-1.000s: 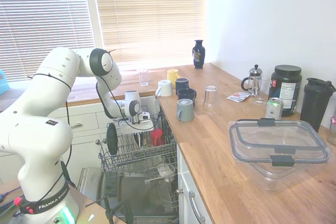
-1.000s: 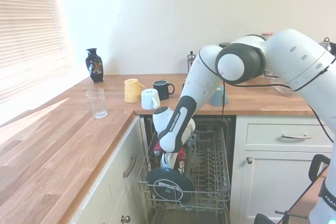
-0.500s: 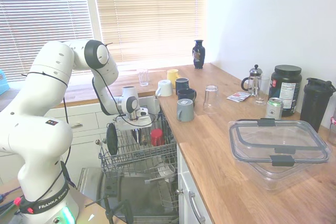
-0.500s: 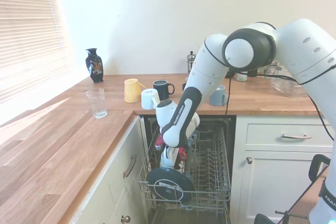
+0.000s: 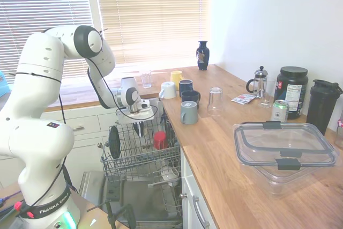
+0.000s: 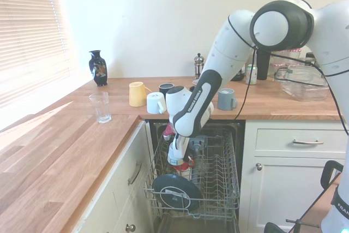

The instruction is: Unload a mug from dishwasher

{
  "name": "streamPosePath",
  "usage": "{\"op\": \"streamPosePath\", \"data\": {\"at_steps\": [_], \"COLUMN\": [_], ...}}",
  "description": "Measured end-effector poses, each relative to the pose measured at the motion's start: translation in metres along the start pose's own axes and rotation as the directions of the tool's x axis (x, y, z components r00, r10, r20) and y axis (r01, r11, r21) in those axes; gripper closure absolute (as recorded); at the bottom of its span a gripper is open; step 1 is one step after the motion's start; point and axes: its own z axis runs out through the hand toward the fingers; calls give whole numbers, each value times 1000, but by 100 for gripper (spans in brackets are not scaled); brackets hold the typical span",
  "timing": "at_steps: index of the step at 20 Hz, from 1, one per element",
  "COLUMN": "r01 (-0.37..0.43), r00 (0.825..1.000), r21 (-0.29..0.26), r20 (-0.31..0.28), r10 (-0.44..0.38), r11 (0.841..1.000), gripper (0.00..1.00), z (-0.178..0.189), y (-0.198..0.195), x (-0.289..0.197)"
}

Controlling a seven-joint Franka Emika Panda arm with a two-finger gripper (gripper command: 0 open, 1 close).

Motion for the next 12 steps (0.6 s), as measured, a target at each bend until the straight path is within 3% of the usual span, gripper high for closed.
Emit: {"op": "streamPosePath", "data": {"at_steps": [5, 12], "r01": [-28, -99], "r00": [999, 992], "r21": [-10, 12], "r20": [-29, -73], "r10": [28, 100], "r11": [1000, 995], "gripper": [100, 100], "z": [-51, -122], "y": [13, 34], "x": [-10, 12]}}
